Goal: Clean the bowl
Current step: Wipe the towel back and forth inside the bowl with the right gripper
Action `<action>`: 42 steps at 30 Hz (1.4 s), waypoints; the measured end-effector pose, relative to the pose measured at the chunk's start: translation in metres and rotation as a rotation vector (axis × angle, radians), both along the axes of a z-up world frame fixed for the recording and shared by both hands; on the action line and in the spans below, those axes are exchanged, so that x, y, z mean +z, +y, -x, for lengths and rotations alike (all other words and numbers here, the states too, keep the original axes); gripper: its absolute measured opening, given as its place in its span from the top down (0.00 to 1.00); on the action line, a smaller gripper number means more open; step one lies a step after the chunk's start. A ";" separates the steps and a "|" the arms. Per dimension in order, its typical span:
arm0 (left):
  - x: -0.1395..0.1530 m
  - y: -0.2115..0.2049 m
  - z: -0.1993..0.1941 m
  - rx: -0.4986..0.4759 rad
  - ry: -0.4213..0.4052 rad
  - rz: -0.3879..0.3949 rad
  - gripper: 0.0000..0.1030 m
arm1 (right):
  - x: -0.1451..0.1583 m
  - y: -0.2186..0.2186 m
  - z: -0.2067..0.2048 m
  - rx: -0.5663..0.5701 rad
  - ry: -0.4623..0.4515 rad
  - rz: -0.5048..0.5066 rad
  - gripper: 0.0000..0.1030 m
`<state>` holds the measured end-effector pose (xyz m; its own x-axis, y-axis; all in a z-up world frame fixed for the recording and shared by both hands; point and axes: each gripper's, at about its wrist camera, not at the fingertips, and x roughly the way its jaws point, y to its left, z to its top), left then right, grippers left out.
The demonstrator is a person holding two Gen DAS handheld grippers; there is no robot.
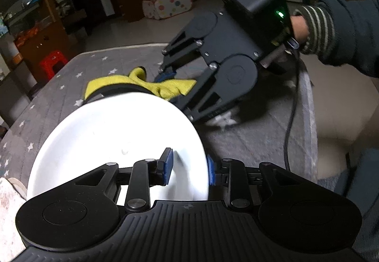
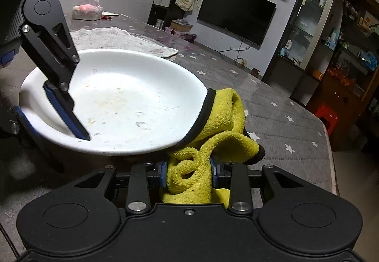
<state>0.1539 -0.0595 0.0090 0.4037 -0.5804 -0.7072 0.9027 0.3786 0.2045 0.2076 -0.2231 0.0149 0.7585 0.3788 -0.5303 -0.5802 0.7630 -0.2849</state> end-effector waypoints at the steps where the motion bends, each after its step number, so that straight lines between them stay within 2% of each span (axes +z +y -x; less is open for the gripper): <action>1: 0.001 0.001 -0.002 0.014 0.001 0.004 0.55 | 0.000 0.000 0.001 -0.001 0.000 0.000 0.66; 4: 0.006 0.003 -0.014 0.054 0.010 0.017 0.49 | 0.000 -0.001 0.005 -0.002 -0.002 0.000 0.66; 7: 0.006 -0.003 -0.026 0.066 0.026 0.018 0.49 | 0.000 -0.001 0.008 -0.004 -0.003 -0.001 0.66; 9: 0.004 -0.005 -0.032 0.056 0.048 0.016 0.53 | 0.000 -0.002 0.010 -0.005 -0.004 -0.001 0.66; 10: 0.003 -0.005 -0.034 0.046 0.061 0.020 0.60 | 0.000 -0.002 0.011 -0.006 -0.004 -0.001 0.66; 15: 0.001 -0.006 -0.036 0.009 0.048 0.021 0.61 | -0.001 -0.003 0.017 -0.009 -0.006 -0.001 0.66; 21: 0.000 -0.008 -0.032 -0.094 0.026 0.023 0.65 | 0.000 -0.007 0.033 -0.027 -0.005 -0.006 0.66; 27: -0.003 -0.021 -0.023 -0.247 0.024 0.026 0.65 | 0.001 -0.019 0.066 -0.092 0.007 -0.021 0.66; 32: -0.006 -0.035 -0.021 -0.359 0.014 -0.004 0.65 | 0.001 -0.030 0.088 -0.154 0.020 -0.049 0.66; 37: -0.010 -0.036 -0.035 -0.353 0.075 0.002 0.65 | 0.001 -0.034 0.087 -0.161 0.027 -0.058 0.66; 42: -0.012 -0.029 -0.038 -0.350 0.086 -0.004 0.65 | 0.000 -0.037 0.067 -0.146 0.021 -0.061 0.66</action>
<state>0.1915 -0.0881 -0.0025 0.1199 -0.6704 -0.7322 0.9915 0.0433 0.1227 0.1402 -0.2597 0.0153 0.7970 0.2971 -0.5259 -0.4671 0.8551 -0.2248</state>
